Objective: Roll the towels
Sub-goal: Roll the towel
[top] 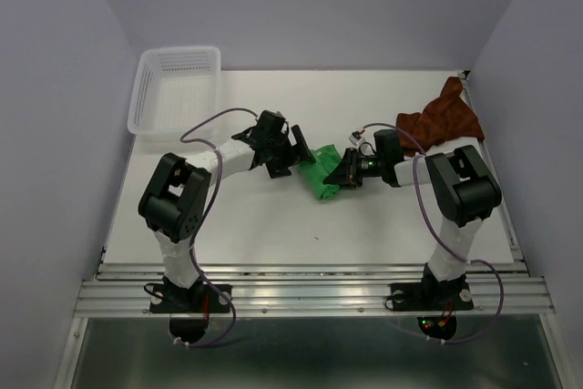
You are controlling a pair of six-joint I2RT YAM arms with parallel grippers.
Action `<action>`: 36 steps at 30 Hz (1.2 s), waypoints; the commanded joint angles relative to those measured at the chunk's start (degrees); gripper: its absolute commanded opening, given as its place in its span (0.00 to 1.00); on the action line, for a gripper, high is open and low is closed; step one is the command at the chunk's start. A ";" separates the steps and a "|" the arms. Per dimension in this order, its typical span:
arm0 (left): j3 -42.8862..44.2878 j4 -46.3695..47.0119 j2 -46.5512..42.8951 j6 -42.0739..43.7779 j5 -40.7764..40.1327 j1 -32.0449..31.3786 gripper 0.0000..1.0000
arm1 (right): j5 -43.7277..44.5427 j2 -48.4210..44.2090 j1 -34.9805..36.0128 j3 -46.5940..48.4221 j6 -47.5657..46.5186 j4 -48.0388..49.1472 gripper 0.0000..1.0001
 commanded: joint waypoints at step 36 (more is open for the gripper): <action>3.18 -12.74 -1.02 -0.88 -9.31 -4.30 0.00 | 43.25 -31.12 25.19 -2.46 -34.10 -14.65 1.00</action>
